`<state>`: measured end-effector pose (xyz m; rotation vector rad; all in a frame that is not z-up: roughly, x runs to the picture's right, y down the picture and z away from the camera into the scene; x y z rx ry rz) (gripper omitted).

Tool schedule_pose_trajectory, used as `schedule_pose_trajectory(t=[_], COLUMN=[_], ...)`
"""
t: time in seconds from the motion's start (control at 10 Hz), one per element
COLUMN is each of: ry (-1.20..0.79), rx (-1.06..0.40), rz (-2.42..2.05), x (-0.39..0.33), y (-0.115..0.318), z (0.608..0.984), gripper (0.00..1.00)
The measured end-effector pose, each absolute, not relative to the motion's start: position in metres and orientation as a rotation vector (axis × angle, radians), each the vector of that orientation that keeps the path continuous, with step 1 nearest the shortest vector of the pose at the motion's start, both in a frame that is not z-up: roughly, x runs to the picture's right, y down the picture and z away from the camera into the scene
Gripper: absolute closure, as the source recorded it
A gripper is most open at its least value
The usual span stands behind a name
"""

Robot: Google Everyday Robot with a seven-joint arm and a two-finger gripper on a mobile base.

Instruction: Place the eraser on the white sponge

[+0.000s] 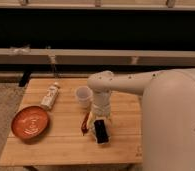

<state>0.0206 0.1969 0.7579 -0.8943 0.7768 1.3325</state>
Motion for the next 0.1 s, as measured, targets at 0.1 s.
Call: schedule_pose_trajectory(t=[0.1], ry=[0.776], rx=[-0.895], rz=[1.332], x=[0.0201], y=[0.1969], z=[0.7577], gripper=[0.2])
